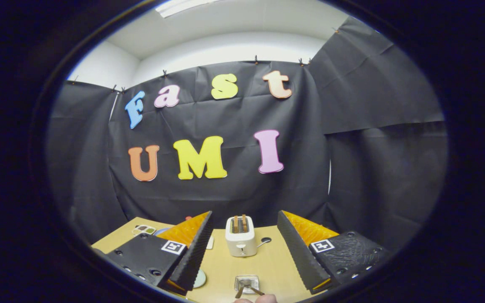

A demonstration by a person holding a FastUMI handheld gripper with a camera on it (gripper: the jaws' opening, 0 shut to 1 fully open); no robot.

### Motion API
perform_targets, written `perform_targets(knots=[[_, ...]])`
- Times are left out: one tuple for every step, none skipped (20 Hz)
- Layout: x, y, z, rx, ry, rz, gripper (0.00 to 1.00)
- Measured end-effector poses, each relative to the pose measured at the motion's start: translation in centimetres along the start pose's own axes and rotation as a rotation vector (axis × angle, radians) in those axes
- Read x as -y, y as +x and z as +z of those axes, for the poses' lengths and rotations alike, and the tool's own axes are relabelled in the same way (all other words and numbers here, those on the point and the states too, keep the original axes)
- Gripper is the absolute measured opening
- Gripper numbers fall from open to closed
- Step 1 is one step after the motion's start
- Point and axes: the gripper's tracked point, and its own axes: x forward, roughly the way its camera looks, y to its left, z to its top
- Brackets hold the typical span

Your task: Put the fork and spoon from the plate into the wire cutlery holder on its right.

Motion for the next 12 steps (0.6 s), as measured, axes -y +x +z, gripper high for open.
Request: perform_targets(knots=[[-0.2, 0.0, -0.1, -0.001, -0.001, 0.003, 0.92], [-0.2, -0.1, -0.1, 0.001, -0.003, 0.005, 0.92], [-0.3, -0.2, 0.0, 0.005, -0.005, 0.006, 0.92], [-0.4, -0.4, 0.1, 0.009, -0.005, 0.008, 0.92], [-0.6, -0.5, 0.3, 0.012, -0.01, 0.012, 0.93], [-0.9, -0.5, 0.3, 0.012, -0.012, 0.017, 0.93], [-1.1, -0.7, 0.4, 0.014, -0.012, 0.023, 0.94], [-1.3, -0.6, 0.4, 0.013, -0.012, 0.025, 0.94], [-1.4, -0.7, 0.5, 0.015, -0.012, 0.029, 0.94], [-1.6, -0.7, 0.4, 0.015, -0.014, 0.032, 0.95], [-1.6, -0.6, 0.3, 0.013, -0.016, 0.033, 0.95], [-1.8, -0.6, 0.4, 0.014, -0.017, 0.032, 0.95]])
